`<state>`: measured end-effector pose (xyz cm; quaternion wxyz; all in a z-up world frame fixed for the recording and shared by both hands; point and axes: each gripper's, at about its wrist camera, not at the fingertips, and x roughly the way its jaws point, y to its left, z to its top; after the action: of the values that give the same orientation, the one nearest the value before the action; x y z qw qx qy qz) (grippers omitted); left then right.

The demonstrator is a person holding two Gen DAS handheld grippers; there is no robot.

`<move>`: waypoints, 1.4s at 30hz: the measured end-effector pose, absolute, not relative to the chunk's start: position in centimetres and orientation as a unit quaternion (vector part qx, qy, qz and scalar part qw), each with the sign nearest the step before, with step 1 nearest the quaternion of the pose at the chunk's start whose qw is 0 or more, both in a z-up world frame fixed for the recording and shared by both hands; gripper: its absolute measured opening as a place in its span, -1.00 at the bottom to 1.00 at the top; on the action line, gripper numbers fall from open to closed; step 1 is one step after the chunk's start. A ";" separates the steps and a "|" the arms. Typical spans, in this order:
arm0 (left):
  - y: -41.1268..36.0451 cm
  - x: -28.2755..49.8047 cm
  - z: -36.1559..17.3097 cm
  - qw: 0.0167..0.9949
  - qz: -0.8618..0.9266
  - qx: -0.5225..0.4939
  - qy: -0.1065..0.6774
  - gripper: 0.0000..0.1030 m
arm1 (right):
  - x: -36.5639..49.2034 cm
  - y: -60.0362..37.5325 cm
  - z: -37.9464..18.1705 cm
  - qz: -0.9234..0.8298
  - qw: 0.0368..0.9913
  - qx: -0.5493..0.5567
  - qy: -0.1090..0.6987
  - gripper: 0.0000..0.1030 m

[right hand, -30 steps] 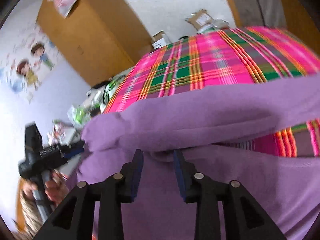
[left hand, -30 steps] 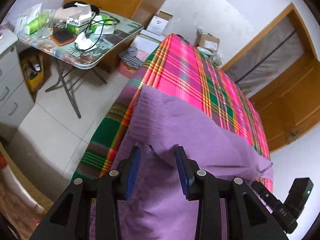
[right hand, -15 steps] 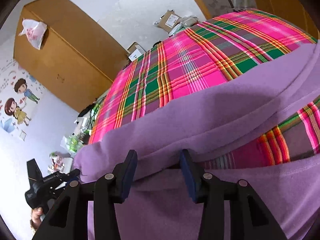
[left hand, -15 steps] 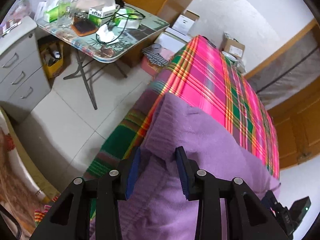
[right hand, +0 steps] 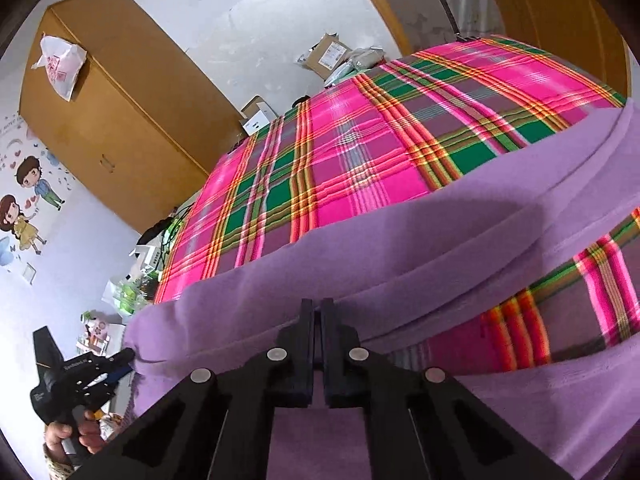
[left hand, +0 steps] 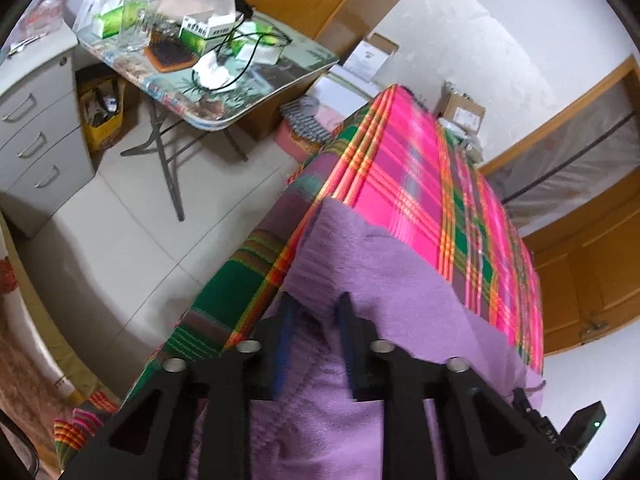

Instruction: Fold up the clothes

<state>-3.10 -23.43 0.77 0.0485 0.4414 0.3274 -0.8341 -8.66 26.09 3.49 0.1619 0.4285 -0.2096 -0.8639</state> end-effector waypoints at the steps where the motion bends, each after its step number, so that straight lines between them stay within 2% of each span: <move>1: -23.4 -3.0 0.9 0.047 -0.837 0.437 0.327 -0.67 | -8.6 26.1 3.5 -0.864 0.163 0.428 -0.208 -0.97; 9: -23.3 -3.6 0.5 0.048 -0.829 0.454 0.323 -0.66 | -8.3 26.9 3.5 -0.858 0.175 0.431 -0.220 -0.95; 13: -23.7 -4.0 0.0 0.048 -0.820 0.459 0.338 -0.59 | -8.3 27.6 3.3 -0.851 0.177 0.433 -0.239 -0.58; 16: -23.8 -4.3 -0.1 0.050 -0.815 0.465 0.342 -0.54 | -8.5 28.3 3.0 -0.842 0.172 0.438 -0.266 -0.42; 21: -23.5 -4.6 0.0 0.054 -0.814 0.469 0.337 -0.53 | -8.9 27.8 3.3 -0.836 0.167 0.450 -0.264 -0.35; 32: -23.9 -4.4 -0.2 0.039 -0.816 0.461 0.347 -0.56 | -5.4 21.4 6.1 -0.873 0.219 0.418 -0.126 -0.35; 37: -24.0 -4.3 0.0 0.032 -0.817 0.457 0.349 -0.63 | -3.7 17.7 6.8 -0.894 0.248 0.371 0.034 -0.35; 42: -24.1 -4.2 0.5 0.023 -0.822 0.449 0.350 -0.65 | -3.0 15.0 6.2 -0.871 0.302 0.357 0.152 -0.27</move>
<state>-4.17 -24.06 0.51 0.0235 0.4495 0.3499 -0.8216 -3.04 15.04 6.16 0.3024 0.3574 0.1516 -0.8705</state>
